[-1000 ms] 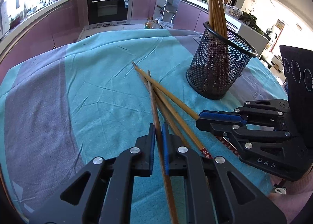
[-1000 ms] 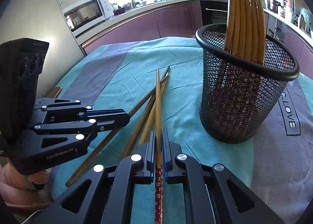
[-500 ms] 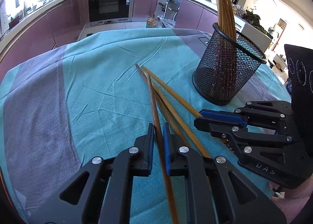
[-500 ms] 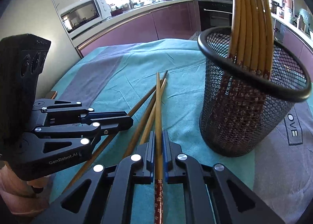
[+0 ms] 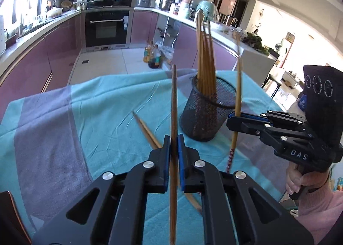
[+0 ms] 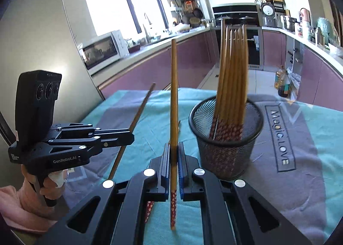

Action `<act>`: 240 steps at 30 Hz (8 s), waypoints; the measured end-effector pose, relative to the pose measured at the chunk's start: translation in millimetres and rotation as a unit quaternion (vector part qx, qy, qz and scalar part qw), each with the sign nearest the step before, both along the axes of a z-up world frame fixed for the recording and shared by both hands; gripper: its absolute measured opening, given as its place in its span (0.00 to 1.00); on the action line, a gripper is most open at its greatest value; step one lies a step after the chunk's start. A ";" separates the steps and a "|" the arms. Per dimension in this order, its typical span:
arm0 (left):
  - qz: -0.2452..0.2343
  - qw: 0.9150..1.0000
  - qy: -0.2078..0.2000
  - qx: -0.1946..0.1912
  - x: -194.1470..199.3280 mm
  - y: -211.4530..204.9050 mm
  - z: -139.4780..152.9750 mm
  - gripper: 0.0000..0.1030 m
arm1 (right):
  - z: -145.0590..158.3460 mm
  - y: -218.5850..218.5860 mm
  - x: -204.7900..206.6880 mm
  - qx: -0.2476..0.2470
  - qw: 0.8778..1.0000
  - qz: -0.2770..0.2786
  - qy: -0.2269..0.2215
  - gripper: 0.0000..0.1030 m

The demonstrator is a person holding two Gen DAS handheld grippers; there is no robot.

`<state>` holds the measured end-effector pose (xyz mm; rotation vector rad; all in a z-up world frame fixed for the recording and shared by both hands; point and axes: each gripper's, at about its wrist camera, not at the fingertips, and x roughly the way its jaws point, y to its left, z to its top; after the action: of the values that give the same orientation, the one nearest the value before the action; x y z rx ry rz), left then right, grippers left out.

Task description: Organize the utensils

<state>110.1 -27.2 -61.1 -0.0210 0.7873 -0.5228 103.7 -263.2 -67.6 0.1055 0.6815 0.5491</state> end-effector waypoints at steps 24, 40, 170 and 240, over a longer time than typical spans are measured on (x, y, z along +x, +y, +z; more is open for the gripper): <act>-0.015 0.991 -0.091 -0.095 -8.8 -0.2 94.6 0.07 | 68.4 -45.6 -2.2 0.019 0.995 -0.040 -0.087 0.06; -0.038 0.980 -0.157 -0.112 -3.7 -34.5 149.5 0.07 | 91.9 -52.6 18.5 0.019 0.992 -0.054 -0.115 0.06; 0.043 0.993 0.075 0.084 27.5 -18.4 -73.6 0.20 | -79.0 80.2 52.8 -0.123 0.989 0.017 0.082 0.15; -0.016 0.997 -0.047 -0.052 -57.1 -14.3 54.7 0.07 | 23.8 -33.9 -9.8 0.052 0.998 -0.025 -0.027 0.05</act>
<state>53.0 -41.6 -6.5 -0.0806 0.6689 -0.5905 93.9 -297.1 -43.8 0.2036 0.5959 0.5364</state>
